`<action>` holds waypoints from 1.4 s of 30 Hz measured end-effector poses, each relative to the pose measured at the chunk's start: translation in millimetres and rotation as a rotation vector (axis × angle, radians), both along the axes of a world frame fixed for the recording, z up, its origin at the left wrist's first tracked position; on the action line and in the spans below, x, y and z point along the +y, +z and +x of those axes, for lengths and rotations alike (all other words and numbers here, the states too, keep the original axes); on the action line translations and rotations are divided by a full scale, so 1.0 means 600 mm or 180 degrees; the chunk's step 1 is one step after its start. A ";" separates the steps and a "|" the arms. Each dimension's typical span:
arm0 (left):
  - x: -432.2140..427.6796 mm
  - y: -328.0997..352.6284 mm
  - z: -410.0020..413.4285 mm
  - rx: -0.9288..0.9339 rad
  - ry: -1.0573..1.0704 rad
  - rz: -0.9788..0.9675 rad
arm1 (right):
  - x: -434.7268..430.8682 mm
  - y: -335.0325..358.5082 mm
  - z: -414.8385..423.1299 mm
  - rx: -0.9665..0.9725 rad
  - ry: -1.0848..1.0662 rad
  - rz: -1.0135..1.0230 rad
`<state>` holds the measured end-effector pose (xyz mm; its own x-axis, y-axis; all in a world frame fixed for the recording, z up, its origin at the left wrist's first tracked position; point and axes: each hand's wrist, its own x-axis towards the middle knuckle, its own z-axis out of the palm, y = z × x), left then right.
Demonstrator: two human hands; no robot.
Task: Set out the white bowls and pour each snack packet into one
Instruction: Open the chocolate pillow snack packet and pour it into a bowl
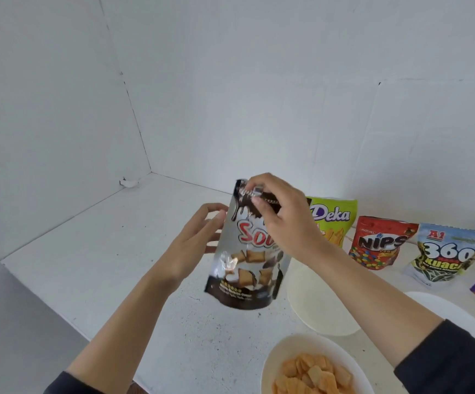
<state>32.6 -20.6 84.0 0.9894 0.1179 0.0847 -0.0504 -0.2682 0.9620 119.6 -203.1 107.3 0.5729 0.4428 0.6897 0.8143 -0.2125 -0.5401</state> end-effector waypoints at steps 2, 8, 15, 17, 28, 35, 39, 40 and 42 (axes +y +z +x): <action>-0.001 -0.011 -0.007 -0.0044 -0.0175 0.0050 | 0.002 0.010 0.011 0.0047 -0.0227 0.0227; 0.010 -0.069 -0.015 -0.0234 0.0211 0.0856 | -0.015 0.053 0.021 0.0321 -0.0661 0.0895; -0.017 -0.103 -0.012 -0.0211 0.0357 -0.0795 | -0.035 0.051 0.022 0.0694 -0.0982 0.1146; -0.019 -0.101 -0.008 -0.0298 0.0424 -0.1011 | -0.045 0.043 0.017 0.0803 -0.0989 0.1108; 0.018 -0.073 0.016 0.0228 -0.0019 -0.1603 | -0.126 0.008 0.026 0.2133 -0.0273 0.0270; 0.005 -0.077 0.023 0.0190 -0.0011 -0.1368 | -0.136 -0.026 0.030 0.2405 -0.0132 0.1012; -0.017 -0.081 0.025 0.0130 -0.0062 -0.1487 | -0.131 -0.042 0.035 0.2466 -0.0125 0.1163; -0.021 -0.079 0.026 0.0093 -0.0039 -0.1511 | -0.132 -0.047 0.037 0.2512 -0.0116 0.1187; -0.023 -0.072 0.032 0.0017 0.0073 -0.1455 | -0.135 -0.055 0.041 0.2565 -0.0101 0.1183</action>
